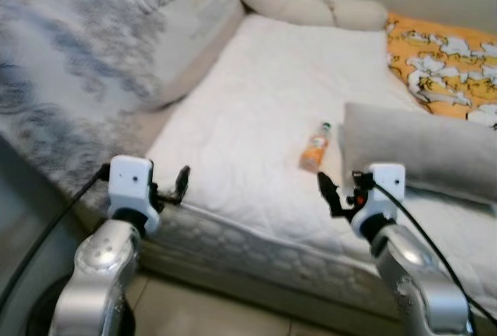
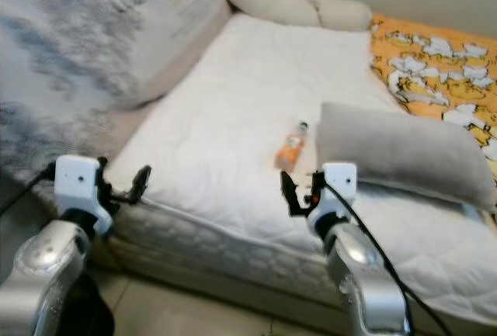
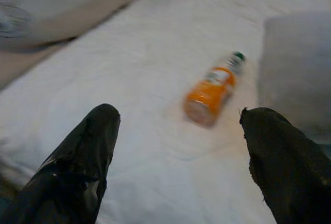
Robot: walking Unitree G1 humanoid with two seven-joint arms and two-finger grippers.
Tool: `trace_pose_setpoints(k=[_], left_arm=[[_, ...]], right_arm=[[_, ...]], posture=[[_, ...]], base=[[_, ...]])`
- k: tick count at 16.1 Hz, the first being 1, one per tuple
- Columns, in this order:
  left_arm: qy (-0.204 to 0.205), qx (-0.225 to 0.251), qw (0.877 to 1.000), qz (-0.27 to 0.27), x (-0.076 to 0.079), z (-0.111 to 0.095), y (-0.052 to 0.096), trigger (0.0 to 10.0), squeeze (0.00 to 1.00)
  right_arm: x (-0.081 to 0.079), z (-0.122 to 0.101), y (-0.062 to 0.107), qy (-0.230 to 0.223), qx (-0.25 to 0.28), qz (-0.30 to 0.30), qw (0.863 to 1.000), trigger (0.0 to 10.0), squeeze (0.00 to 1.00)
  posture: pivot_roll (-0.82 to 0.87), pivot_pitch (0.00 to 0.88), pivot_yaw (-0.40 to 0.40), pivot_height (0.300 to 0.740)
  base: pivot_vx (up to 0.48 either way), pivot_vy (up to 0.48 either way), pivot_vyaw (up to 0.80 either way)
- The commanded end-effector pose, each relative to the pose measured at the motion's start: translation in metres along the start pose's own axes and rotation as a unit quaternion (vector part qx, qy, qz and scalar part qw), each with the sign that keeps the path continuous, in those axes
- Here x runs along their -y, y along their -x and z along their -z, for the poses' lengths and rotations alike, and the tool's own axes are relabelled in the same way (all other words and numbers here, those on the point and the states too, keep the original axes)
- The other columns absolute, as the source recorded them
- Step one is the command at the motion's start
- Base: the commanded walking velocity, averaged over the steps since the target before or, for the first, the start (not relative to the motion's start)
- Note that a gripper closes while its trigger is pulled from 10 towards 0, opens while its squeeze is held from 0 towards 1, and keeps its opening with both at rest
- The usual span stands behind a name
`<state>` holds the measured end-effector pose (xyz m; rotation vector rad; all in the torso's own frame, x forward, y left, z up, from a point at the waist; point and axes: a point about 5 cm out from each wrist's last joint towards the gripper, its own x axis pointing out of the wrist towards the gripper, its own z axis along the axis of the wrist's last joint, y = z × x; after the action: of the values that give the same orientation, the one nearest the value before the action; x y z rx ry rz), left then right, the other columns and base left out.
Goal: Clean up the room
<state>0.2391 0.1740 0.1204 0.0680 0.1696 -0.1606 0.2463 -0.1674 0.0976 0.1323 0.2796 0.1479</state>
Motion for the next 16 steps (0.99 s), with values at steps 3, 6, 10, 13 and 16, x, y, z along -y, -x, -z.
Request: trace_pose_setpoints(k=[3,6,10,13,16], left_arm=[[-0.015,0.01,1.0,-0.015,-0.01,-0.007,0.003,10.0,0.0],[-0.021,0.01,1.0,-0.009,-0.009,-0.008,0.001,10.0,0.0],[-0.024,0.009,1.0,-0.005,-0.008,-0.009,0.0,10.0,0.0],[-0.02,0.011,1.0,0.0,-0.007,-0.01,-0.001,10.0,0.0],[-0.038,0.006,0.999,0.029,-0.005,-0.011,-0.002,10.0,0.0]], right_arm=[[-0.007,-0.004,-0.004,-0.002,0.002,-0.009,1.0,10.0,0.0],[-0.005,-0.002,-0.004,-0.013,-0.003,0.003,1.0,10.0,0.0],[0.0,0.001,-0.004,-0.022,-0.022,0.03,0.999,10.0,0.0],[0.006,0.0,-0.009,-0.03,-0.045,0.05,0.997,10.0,0.0],[0.018,-0.007,-0.022,-0.028,-0.066,0.088,0.994,10.0,1.0]], posture=[[0.06,0.0,-0.031,0.74],[0.05,0.0,-0.016,0.74],[0.04,0.0,-0.009,0.74],[0.04,0.0,-0.006,0.74],[0.04,0.0,0.001,0.74]], base=[[0.377,0.0,0.0],[0.365,0.0,0.0],[0.328,0.0,0.0],[0.0,0.0,0.0],[0.0,0.0,0.0]])
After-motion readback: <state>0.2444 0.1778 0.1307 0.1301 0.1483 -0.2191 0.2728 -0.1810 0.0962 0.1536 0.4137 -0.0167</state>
